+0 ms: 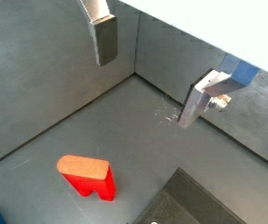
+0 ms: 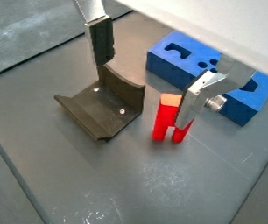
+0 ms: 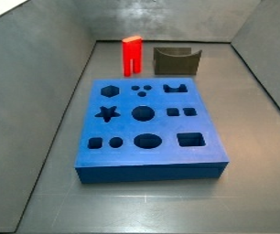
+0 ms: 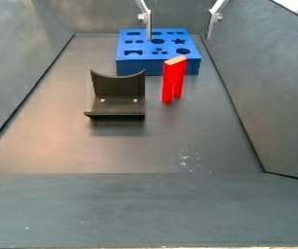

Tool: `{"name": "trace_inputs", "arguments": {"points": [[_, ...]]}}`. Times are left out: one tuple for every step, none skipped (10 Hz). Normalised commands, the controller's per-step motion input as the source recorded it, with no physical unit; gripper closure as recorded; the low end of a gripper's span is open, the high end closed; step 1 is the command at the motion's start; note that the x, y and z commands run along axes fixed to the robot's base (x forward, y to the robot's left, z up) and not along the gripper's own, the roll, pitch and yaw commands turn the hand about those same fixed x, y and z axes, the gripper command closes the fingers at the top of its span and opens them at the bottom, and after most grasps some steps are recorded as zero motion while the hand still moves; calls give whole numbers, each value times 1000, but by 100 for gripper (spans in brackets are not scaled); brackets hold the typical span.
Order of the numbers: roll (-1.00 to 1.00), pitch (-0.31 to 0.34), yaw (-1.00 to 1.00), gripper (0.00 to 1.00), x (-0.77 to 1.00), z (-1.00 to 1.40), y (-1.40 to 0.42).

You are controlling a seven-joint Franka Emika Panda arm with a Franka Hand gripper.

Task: Pick up the square-circle object. Move up. Rotate the square-circle object. Move to above the board. Insert the square-circle object.
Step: Pick up the square-circle object.

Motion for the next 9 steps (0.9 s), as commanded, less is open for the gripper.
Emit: {"name": "trace_inputs", "arguments": {"points": [[47,0,0,0,0,0,-60],[30,0,6,0,0,0,-60],[0,-209,0,0,-306,-540,-437],[-84,-144,346,0,60,-634,-517],[-76,-93,494,0,286,-740,-480],[-51,-129,437,0,63,-583,-591],[-36,-116,594,0,40,-537,-454],[0,-174,609,0,0,-311,-354],[0,-1,3,0,0,0,-26]]}}
